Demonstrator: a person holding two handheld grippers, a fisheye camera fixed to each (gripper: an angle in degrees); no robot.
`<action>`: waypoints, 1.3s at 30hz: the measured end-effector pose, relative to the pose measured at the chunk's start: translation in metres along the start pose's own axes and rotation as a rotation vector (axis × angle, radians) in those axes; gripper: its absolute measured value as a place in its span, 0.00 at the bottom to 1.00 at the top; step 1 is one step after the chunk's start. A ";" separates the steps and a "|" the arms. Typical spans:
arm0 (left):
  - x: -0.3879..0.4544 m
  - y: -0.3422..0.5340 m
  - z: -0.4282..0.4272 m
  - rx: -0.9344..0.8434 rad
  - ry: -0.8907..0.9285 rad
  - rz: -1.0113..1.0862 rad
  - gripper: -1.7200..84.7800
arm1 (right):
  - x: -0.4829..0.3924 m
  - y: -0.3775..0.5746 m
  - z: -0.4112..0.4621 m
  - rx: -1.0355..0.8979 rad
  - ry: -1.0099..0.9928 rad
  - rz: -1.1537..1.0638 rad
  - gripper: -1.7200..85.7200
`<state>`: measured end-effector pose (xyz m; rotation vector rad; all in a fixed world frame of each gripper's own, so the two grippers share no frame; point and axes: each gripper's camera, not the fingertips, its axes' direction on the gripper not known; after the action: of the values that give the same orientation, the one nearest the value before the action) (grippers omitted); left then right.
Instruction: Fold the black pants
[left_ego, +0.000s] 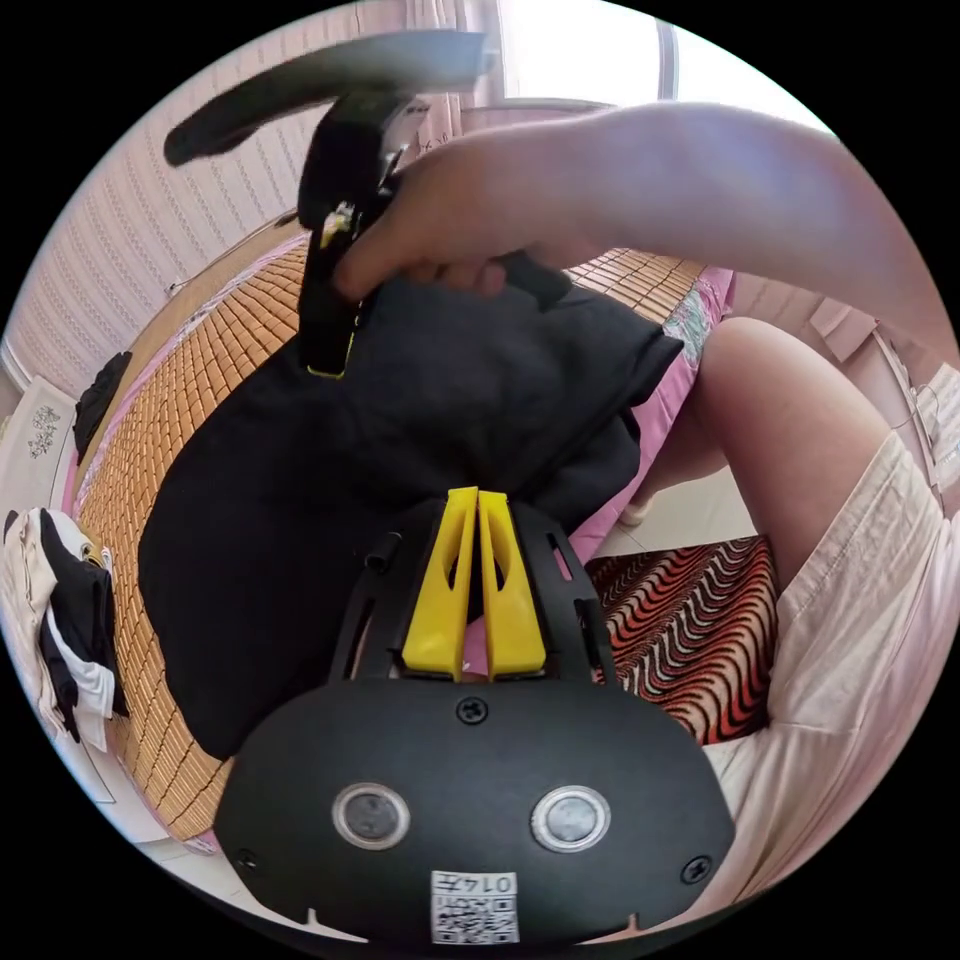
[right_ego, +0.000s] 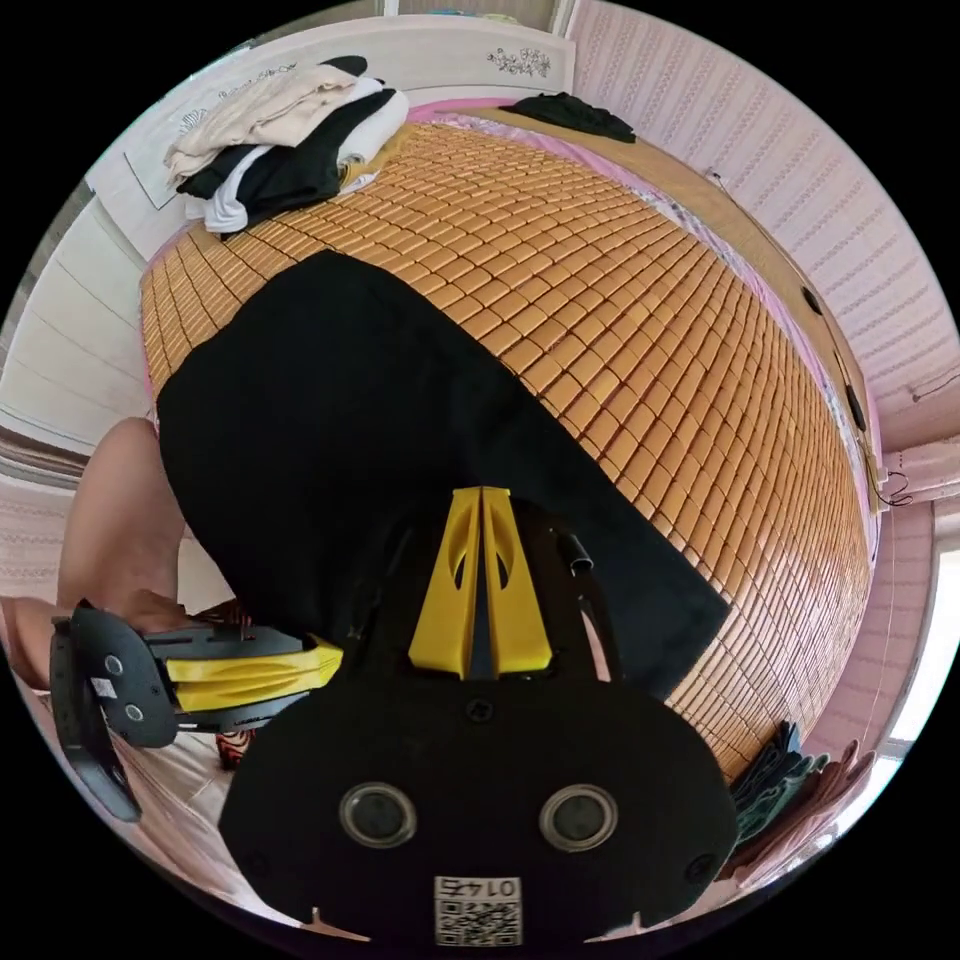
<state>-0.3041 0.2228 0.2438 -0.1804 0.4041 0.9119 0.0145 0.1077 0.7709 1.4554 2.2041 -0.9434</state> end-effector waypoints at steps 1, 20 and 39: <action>0.001 0.002 0.001 0.004 0.013 0.002 0.01 | 0.004 -0.004 0.003 0.013 0.009 0.006 0.01; 0.007 0.017 0.013 0.029 0.072 -0.034 0.01 | 0.089 -0.008 -0.003 -0.121 0.010 -0.030 0.01; 0.072 -0.034 0.015 0.197 0.270 0.211 0.21 | 0.234 0.440 -0.003 0.018 -0.493 0.556 0.09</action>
<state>-0.2342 0.2597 0.2270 -0.0807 0.7716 1.0518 0.3135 0.3821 0.4819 1.5201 1.3477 -0.9823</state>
